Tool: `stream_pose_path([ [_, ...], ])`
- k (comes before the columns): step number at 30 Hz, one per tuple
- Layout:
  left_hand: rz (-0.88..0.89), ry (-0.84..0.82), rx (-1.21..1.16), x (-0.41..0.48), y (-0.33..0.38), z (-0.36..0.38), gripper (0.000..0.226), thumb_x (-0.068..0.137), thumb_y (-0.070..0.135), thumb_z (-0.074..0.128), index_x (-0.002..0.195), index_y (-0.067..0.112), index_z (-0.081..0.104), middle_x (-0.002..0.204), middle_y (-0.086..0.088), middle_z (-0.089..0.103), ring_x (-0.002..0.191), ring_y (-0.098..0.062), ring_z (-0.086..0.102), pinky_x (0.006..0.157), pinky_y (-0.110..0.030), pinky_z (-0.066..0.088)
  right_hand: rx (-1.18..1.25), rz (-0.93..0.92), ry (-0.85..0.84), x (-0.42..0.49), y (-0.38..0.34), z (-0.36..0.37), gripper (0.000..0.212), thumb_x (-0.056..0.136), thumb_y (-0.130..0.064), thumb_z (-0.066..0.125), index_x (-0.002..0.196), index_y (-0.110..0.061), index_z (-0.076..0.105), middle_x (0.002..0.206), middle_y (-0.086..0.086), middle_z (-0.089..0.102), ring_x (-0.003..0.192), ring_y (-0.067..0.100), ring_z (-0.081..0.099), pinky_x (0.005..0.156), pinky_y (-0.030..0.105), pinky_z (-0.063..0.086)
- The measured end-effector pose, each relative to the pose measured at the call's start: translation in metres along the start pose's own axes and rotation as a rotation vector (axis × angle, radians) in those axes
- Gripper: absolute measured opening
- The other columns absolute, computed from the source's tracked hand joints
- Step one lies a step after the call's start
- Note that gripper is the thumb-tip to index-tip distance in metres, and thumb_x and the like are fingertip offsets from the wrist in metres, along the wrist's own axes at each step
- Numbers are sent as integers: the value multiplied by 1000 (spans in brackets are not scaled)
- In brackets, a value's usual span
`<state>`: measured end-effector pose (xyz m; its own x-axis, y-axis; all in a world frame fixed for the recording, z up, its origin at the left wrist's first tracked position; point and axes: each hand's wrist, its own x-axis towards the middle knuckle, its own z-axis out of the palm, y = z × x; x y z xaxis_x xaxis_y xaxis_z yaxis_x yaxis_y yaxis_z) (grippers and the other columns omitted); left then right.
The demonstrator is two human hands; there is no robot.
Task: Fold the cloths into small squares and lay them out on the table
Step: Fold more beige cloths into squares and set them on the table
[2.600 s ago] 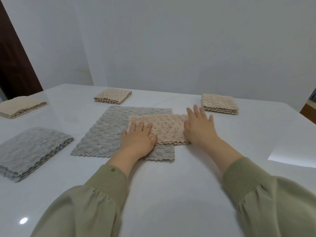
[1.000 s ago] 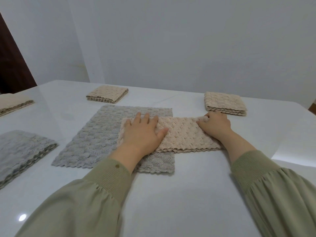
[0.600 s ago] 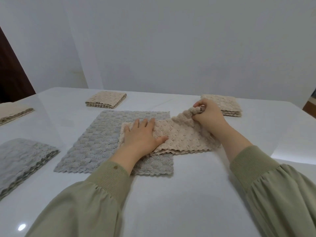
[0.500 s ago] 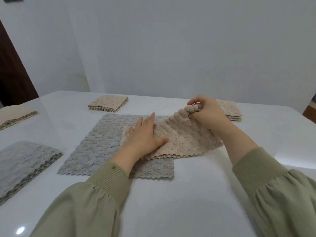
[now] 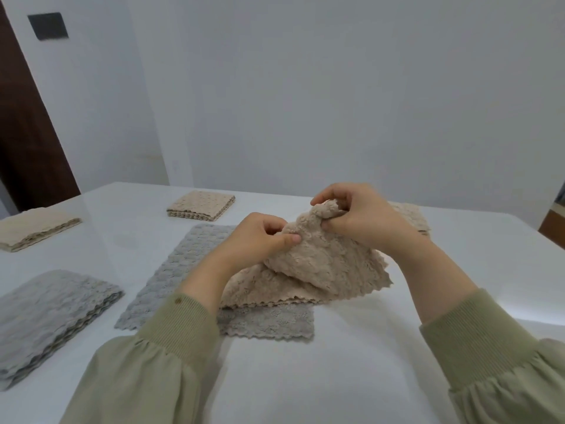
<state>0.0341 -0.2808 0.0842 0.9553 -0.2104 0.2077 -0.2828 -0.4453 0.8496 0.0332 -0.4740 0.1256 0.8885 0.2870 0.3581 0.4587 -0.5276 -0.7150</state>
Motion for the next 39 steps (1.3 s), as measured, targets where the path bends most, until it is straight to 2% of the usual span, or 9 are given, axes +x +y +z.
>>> stream_pose_path([
  [4, 14, 143, 45, 2, 1, -1, 42, 85, 26, 68, 62, 2, 42, 55, -1, 33, 49, -11, 32, 49, -20, 27, -319, 160, -267, 1, 14, -12, 33, 68, -27, 78, 96, -24, 60, 86, -2, 68, 79, 18, 66, 74, 38, 54],
  [8, 12, 294, 37, 5, -1, -4, 36, 86, 25, 66, 60, 10, 46, 53, 2, 36, 51, -12, 35, 52, -23, 28, -382, 307, -340, 6, 46, -16, 29, 65, -29, 77, 77, -9, 61, 69, -1, 66, 73, 21, 61, 70, 40, 51],
  [13, 14, 421, 27, 7, -3, -4, 31, 88, 26, 64, 66, 6, 56, 54, 4, 42, 50, -11, 37, 53, -24, 31, 461, 437, -2, 12, 63, -1, 6, 85, -7, 62, 86, -12, 66, 83, 5, 65, 82, 20, 60, 79, 33, 45],
  [17, -34, 410, -11, 8, 0, -3, 23, 89, 27, 62, 78, 7, 61, 56, 2, 47, 40, -5, 34, 46, -23, 30, 1110, 526, -166, 9, 56, 13, 19, 94, -16, 50, 108, -12, 61, 102, 11, 67, 91, 25, 64, 83, 36, 52],
  [21, -17, 489, -51, 8, 5, -4, 21, 89, 26, 62, 79, 8, 61, 61, -5, 50, 46, -11, 38, 47, -23, 31, 996, 465, -341, 3, 45, 15, 24, 77, -14, 60, 101, -13, 61, 81, 4, 70, 75, 19, 66, 74, 37, 51],
  [25, -40, 473, -242, 5, 19, -7, 14, 89, 22, 64, 86, 8, 64, 59, 1, 56, 41, -7, 43, 43, -15, 35, 929, 342, -46, 9, 31, 9, 18, 90, 2, 50, 101, -8, 59, 86, 7, 69, 72, 18, 67, 62, 32, 58],
  [31, -145, 143, -678, -1, 47, -10, 7, 92, 14, 58, 93, 8, 61, 88, -9, 67, 77, -22, 65, 72, -35, 55, 970, 232, 100, 8, 10, -16, 21, 95, -17, 51, 104, -3, 64, 90, 11, 72, 79, 22, 71, 65, 33, 59],
  [35, -240, 7, -793, 0, 46, -11, 30, 89, 15, 60, 114, -2, 61, 120, -22, 61, 108, -34, 57, 101, -45, 41, 896, 350, 97, 5, 12, -26, 25, 86, -26, 63, 99, -6, 68, 89, 12, 72, 77, 25, 70, 64, 33, 58],
  [39, -303, 129, -384, 4, 29, -3, 23, 90, 15, 61, 111, 8, 55, 91, -10, 65, 62, -15, 63, 55, -27, 54, 604, 357, 294, 16, 47, -2, 27, 89, -18, 63, 108, 0, 64, 80, 11, 68, 68, 23, 64, 61, 30, 53],
])
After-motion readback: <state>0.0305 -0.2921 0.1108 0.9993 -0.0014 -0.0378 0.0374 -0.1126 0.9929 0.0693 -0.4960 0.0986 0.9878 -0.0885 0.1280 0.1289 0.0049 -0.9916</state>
